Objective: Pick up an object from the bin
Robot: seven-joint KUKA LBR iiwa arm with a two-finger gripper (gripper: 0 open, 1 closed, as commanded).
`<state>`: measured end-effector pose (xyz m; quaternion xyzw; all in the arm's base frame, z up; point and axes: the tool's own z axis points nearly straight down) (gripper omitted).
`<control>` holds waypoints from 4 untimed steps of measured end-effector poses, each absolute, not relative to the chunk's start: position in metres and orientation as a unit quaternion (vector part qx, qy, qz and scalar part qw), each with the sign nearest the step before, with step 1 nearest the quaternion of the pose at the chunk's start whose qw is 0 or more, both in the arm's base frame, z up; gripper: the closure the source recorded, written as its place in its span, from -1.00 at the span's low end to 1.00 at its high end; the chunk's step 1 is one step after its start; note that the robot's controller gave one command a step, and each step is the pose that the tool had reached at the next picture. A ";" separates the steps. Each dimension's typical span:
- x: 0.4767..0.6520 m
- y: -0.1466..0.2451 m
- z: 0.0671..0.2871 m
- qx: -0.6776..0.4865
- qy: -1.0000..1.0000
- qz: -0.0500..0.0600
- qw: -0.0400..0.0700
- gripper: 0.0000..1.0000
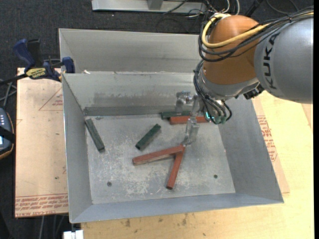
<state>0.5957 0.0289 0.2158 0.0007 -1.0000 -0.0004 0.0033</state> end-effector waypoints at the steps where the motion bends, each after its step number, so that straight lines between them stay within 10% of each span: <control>1: 0.597 0.029 0.220 0.000 -1.000 -0.001 -0.001 -1.00; 2: 0.577 0.023 0.172 0.125 -0.992 0.000 -0.004 -1.00; 4: 0.530 0.014 0.141 0.256 -0.967 0.000 -0.001 -1.00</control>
Offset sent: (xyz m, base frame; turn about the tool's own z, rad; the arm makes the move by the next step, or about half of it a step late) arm -0.0611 -0.0205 -0.1458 -0.7216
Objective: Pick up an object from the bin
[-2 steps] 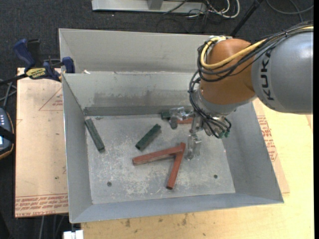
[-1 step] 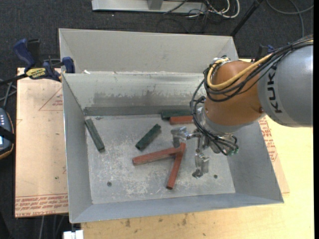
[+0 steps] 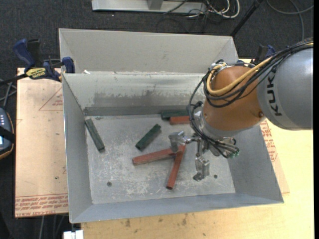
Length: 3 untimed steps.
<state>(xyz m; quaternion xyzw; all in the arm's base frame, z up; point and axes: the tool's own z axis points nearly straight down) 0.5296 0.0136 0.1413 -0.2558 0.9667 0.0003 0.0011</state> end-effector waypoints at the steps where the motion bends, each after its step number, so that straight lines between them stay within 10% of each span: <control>1: 0.521 0.004 0.084 -0.384 0.923 0.000 0.002 -1.00; 2: 0.523 0.012 0.071 -0.366 0.931 -0.001 0.012 1.00; 3: 0.520 0.011 0.072 -0.362 0.932 -0.001 0.007 1.00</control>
Offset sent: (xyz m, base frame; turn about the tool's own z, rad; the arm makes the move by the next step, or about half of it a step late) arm -0.0138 -0.0039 -0.0713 -0.2207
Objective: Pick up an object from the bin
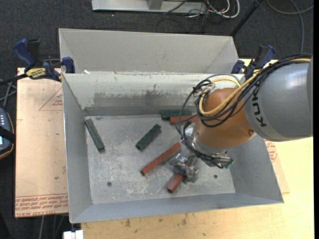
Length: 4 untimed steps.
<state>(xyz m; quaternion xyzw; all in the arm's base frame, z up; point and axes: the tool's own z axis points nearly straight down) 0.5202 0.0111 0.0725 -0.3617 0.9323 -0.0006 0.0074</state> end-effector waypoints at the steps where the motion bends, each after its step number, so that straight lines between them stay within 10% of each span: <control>1: 0.519 0.011 0.075 -0.361 0.933 0.000 0.003 1.00; 4: 0.516 0.012 0.117 -0.361 0.933 0.003 -0.003 1.00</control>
Offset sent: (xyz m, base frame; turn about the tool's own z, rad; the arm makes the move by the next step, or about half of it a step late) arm 0.0001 0.0002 0.0328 0.0000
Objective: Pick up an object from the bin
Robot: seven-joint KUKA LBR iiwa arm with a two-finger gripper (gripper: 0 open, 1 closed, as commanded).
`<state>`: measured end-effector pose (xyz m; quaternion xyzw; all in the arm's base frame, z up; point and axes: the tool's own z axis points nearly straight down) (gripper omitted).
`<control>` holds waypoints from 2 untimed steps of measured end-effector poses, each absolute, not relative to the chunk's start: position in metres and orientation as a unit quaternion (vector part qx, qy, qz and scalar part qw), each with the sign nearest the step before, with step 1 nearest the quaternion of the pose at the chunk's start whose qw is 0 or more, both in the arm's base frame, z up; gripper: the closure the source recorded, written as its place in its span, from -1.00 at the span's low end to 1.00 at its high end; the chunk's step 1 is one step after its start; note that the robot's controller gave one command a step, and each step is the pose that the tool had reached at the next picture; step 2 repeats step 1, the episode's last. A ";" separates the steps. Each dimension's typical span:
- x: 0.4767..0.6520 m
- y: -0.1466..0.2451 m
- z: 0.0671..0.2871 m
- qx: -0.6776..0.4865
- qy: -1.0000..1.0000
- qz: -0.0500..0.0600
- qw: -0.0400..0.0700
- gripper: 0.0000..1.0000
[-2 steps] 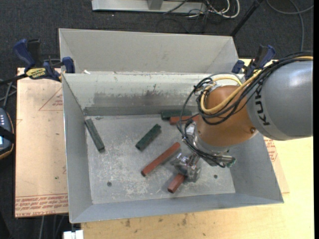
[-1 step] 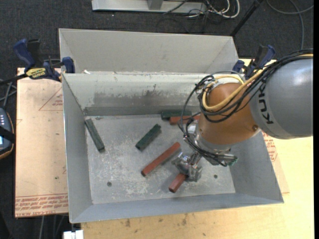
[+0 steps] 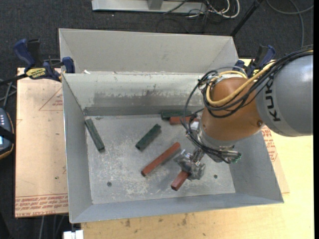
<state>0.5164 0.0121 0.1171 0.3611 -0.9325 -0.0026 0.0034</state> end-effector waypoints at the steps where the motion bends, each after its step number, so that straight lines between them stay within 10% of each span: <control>1: 0.518 0.012 0.140 0.361 -0.933 -0.002 0.001 1.00; 2: 0.518 0.012 0.140 0.361 -0.933 -0.002 0.001 1.00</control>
Offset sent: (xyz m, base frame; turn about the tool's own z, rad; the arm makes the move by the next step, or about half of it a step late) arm -0.0001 0.0002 0.0576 0.0000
